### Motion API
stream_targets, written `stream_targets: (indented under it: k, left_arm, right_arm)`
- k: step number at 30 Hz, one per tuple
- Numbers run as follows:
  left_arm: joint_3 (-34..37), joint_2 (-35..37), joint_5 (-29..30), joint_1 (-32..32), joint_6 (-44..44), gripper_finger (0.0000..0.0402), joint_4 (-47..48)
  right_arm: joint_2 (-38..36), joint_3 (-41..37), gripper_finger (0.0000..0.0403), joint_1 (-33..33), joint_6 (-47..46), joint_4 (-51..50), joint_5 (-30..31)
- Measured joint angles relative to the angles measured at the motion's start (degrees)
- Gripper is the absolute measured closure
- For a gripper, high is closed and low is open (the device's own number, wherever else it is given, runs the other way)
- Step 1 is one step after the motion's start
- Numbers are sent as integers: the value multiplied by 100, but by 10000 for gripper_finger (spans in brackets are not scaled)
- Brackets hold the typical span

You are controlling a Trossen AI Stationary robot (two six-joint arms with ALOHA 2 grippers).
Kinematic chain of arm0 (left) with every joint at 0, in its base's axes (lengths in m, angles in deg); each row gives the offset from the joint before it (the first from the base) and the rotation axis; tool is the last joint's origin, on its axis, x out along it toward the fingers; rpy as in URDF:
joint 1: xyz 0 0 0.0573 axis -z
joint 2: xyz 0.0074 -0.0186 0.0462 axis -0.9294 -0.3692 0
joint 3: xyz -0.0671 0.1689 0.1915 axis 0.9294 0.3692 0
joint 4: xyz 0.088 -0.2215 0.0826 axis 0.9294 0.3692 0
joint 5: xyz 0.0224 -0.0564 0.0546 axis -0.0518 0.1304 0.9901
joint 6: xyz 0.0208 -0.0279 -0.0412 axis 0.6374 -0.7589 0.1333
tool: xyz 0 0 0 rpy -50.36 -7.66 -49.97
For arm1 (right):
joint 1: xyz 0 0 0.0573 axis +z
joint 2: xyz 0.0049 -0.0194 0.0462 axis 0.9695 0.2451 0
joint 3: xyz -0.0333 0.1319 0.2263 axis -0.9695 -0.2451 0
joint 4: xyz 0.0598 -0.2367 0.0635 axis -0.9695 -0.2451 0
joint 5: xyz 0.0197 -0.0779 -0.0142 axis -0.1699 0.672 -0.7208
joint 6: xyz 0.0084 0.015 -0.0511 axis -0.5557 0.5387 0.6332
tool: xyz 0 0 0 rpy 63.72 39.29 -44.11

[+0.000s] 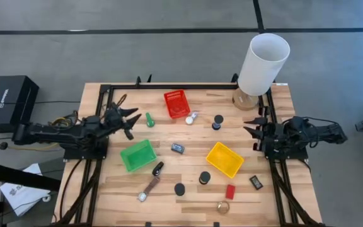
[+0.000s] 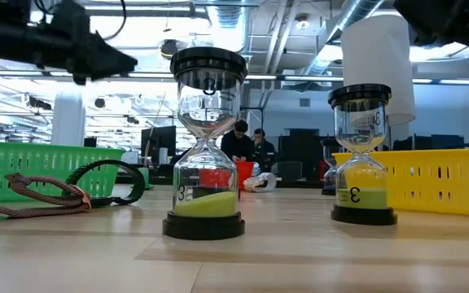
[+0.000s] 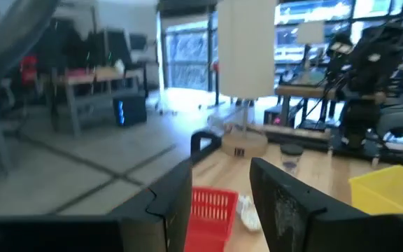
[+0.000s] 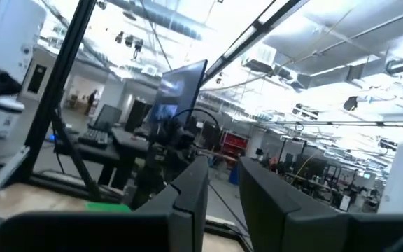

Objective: Pick & Place Office items
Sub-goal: Put the green wrist watch into the green bin

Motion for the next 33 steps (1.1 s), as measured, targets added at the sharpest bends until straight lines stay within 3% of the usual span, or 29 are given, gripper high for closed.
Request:
stream_targets:
  k: [6, 13, 20, 28, 33]
  left_arm:
    - [80, -1144, 79, -308, -1660, 261, 19]
    - [90, -2553, 173, -914, -2992, 261, 6]
    - [90, -3488, -770, -1428, -4664, 261, -2]
    - [90, -4017, -1367, -2097, -4859, 261, -314]
    - [90, -4245, -1393, -2224, -4859, 261, -808]
  right_arm:
    - [55, 0, 331, 0, -13, 48, 0]
    - [55, 0, 331, 2, 54, 45, -2]
    - [55, 0, 331, 2, 168, 195, 0]
    - [55, 0, 331, 2, 185, 327, 0]
    - [55, 0, 331, 2, 305, 333, 0]
